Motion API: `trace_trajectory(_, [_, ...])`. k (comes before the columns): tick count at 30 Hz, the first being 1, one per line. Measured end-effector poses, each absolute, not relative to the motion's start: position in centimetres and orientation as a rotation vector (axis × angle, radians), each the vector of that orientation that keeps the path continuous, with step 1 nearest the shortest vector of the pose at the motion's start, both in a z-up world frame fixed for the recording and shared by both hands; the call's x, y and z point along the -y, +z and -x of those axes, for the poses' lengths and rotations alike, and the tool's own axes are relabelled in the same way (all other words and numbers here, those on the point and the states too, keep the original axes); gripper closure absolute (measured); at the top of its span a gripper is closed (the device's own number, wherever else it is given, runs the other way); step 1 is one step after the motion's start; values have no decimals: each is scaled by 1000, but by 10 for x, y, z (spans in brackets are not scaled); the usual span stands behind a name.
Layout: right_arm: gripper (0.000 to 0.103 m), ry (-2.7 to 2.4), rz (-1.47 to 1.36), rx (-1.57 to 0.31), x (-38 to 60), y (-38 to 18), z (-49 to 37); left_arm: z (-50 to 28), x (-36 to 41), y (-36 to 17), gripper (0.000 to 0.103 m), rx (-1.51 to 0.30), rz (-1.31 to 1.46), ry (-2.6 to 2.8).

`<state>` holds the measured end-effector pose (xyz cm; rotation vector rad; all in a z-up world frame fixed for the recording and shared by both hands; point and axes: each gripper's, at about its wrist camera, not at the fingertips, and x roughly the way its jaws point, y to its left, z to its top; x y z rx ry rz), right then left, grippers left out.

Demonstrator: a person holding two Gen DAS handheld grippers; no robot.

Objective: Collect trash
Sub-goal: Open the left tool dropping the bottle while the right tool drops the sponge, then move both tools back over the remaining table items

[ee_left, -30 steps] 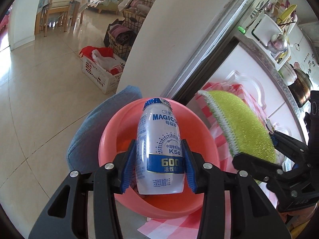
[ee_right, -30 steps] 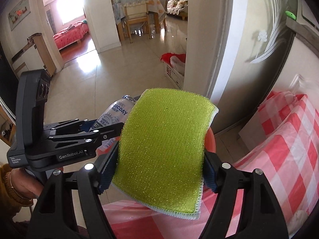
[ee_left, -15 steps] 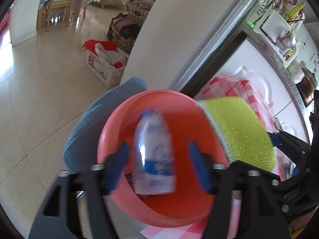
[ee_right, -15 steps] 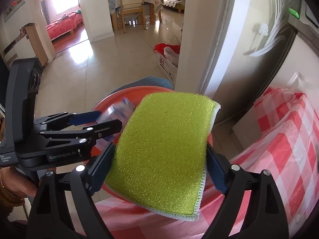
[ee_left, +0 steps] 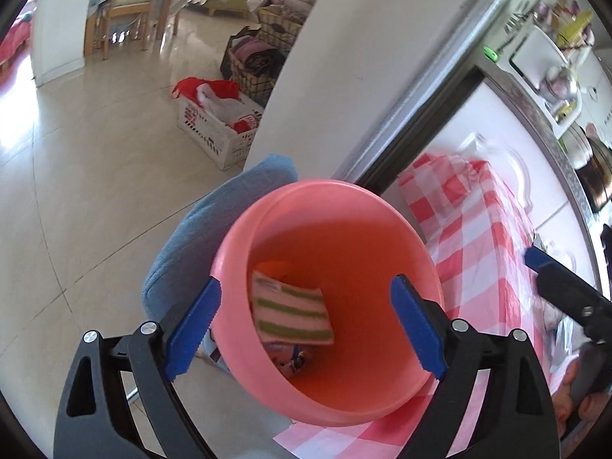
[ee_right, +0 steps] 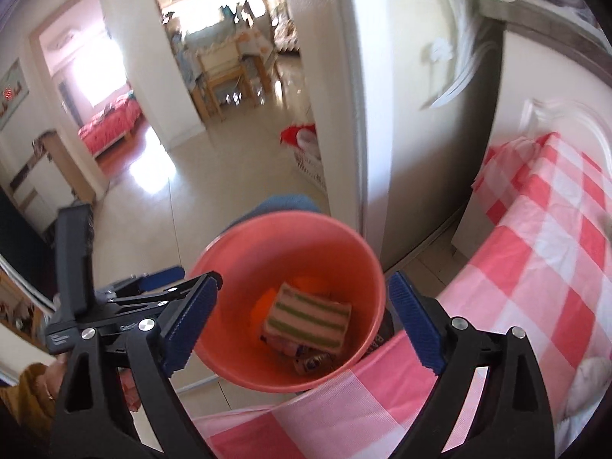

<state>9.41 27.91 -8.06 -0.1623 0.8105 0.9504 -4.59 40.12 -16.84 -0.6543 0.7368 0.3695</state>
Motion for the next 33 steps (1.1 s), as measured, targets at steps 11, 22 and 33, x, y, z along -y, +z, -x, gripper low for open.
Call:
trace_trajectory(11, [11, 902, 114, -777, -243, -76, -84, 43, -382, -157, 14, -737, 643, 341])
trace_trajectory(22, [11, 886, -7, -731, -192, -64, -74, 29, -336, -136, 14, -763, 565, 257])
trace_trajectory(33, [11, 839, -76, -677, -135, -62, -69, 21, -292, -111, 13, -775, 481, 205])
